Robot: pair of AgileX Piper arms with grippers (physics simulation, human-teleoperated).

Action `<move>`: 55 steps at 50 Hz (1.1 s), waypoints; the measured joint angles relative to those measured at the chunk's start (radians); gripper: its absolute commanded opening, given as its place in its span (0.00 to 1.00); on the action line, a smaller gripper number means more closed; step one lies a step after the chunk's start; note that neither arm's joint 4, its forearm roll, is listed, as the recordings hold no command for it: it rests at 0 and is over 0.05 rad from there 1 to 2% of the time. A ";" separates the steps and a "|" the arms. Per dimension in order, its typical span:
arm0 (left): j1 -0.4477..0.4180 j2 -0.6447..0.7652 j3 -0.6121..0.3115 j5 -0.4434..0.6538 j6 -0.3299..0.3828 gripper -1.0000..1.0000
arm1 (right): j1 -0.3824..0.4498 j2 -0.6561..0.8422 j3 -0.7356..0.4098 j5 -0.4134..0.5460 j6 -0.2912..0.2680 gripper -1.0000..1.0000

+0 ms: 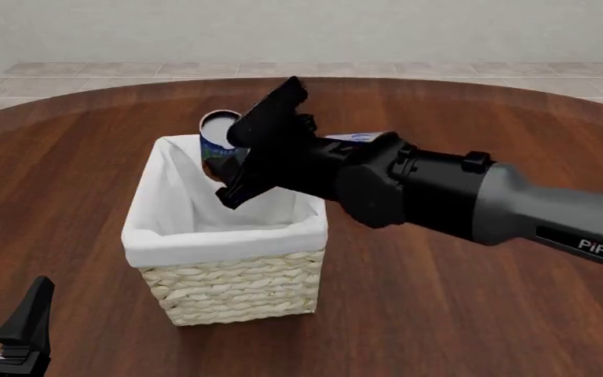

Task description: Pick up the alphabet soup and put it in the basket.

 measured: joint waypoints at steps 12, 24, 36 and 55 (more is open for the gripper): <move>0.000 0.000 0.000 0.000 0.000 1.00 | 0.011 0.079 -0.098 0.095 -0.024 0.00; 0.000 0.000 0.000 0.000 0.000 1.00 | 0.009 0.145 -0.176 0.184 -0.059 0.00; 0.000 0.000 0.000 0.000 0.000 1.00 | -0.014 0.206 -0.242 0.268 -0.101 0.00; 0.000 0.000 0.000 0.000 0.000 1.00 | -0.055 0.295 -0.301 0.355 -0.152 0.00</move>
